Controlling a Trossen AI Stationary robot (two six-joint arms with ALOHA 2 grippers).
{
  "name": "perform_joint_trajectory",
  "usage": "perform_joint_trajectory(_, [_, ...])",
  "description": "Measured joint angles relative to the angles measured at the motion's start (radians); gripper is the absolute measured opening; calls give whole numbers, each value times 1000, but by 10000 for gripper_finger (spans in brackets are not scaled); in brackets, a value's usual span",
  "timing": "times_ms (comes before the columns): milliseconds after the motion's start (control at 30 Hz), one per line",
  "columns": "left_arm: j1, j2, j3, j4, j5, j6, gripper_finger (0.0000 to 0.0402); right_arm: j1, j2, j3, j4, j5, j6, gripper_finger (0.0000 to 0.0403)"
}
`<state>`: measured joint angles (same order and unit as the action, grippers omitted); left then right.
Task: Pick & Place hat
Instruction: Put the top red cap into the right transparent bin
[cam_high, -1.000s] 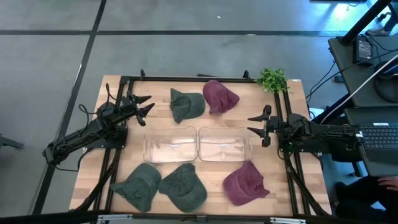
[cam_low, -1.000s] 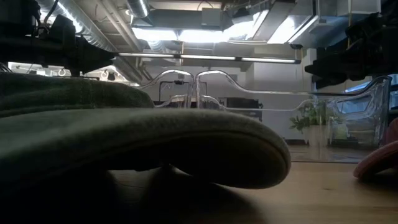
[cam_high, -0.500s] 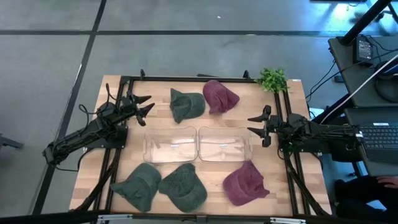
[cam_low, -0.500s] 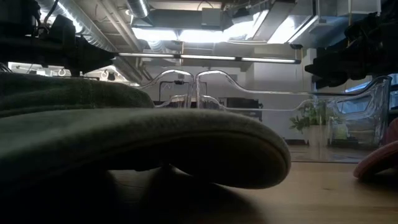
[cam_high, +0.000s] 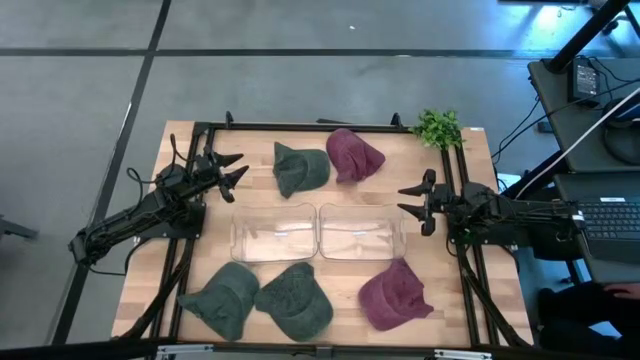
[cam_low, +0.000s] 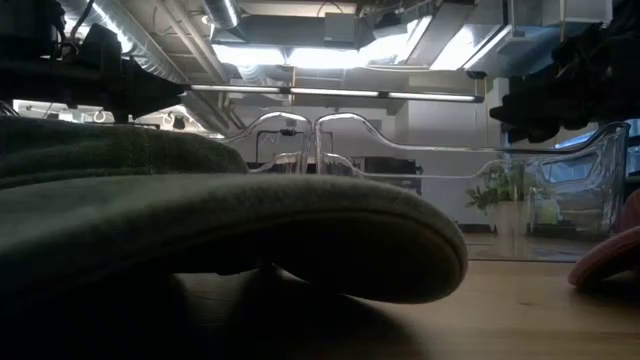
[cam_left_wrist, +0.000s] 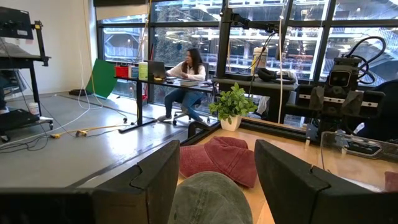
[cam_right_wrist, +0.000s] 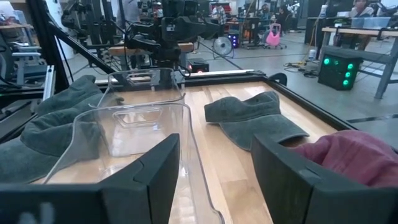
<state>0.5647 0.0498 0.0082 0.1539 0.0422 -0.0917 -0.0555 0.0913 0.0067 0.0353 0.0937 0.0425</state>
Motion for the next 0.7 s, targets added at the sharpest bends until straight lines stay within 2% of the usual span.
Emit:
perform_joint_trajectory(100, [0, 0, 0, 0, 0, -2, 203, 0, 11, 0, 0, 1, 6, 211])
perform_joint_trajectory(267, [0, 0, 0, 0, 1, -27, 203, 0, 40, 0, 0, 15, 51, 256])
perform_joint_trajectory(400, [0, 2, 0, 7, 1, -49, 203, 0, 49, 0, 11, 73, 53, 286])
perform_joint_trajectory(600, [0, 12, 1, 8, 0, -119, 203, 0, 49, 0, 23, 72, 45, 296])
perform_joint_trajectory(700, [0, 29, 1, 8, -33, -115, 203, 0, 49, 0, 42, 76, 58, 297])
